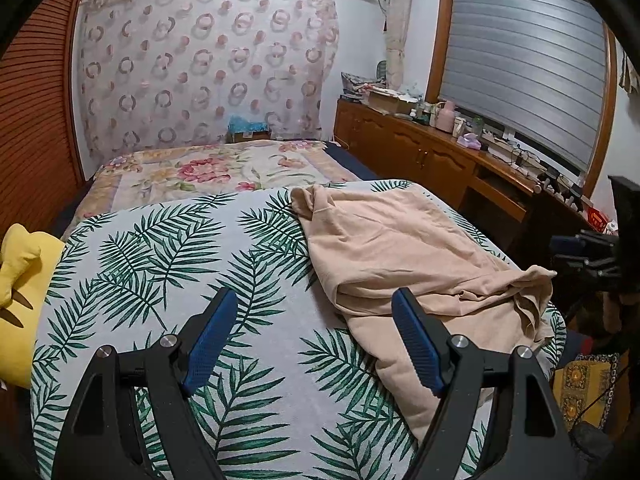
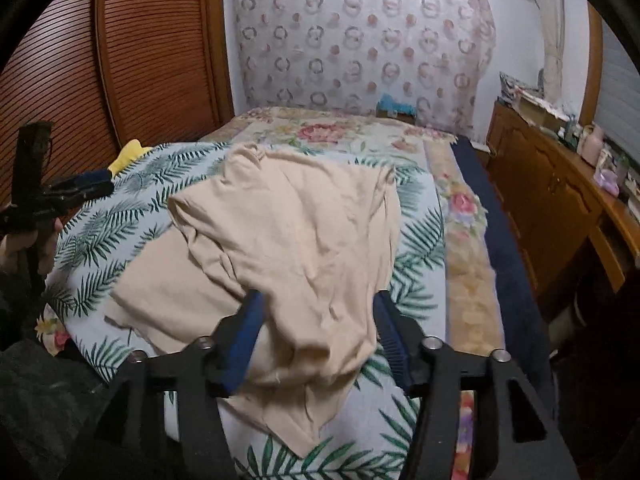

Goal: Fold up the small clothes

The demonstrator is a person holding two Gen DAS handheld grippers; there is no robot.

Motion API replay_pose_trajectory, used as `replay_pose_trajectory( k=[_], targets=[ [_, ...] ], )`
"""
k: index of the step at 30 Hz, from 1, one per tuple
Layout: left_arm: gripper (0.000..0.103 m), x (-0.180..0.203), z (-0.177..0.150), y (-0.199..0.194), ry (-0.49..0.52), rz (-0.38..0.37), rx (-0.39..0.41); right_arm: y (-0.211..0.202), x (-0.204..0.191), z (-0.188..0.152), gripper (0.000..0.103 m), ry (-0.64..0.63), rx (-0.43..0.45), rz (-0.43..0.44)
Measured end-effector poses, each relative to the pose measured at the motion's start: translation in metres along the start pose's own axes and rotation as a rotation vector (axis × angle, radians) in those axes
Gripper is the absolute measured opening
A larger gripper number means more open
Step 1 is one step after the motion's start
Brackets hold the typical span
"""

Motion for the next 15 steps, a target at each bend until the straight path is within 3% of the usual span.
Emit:
replay_pose_trajectory(
  k=[6,15],
  targets=[
    [0.08,-0.006,-0.001,-0.002,-0.012,0.012,0.006,0.016,-0.015,0.026,0.06,-0.039,0.022,0.023],
    [0.08,-0.023,-0.006,-0.004,-0.038,0.031,0.01,0.084,-0.065,0.071,0.06,-0.152,-0.017,0.136]
  ],
)
Point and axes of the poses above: each gripper's, at about its wrist camera, not at the fingertips, and y roughly the way its jaws point, x to its right, z to its top, the point moved 9 cm from there along y, roughly the way its jaws point, and after that the axes turned 8 degrees about -x, right-handed, at the moved point
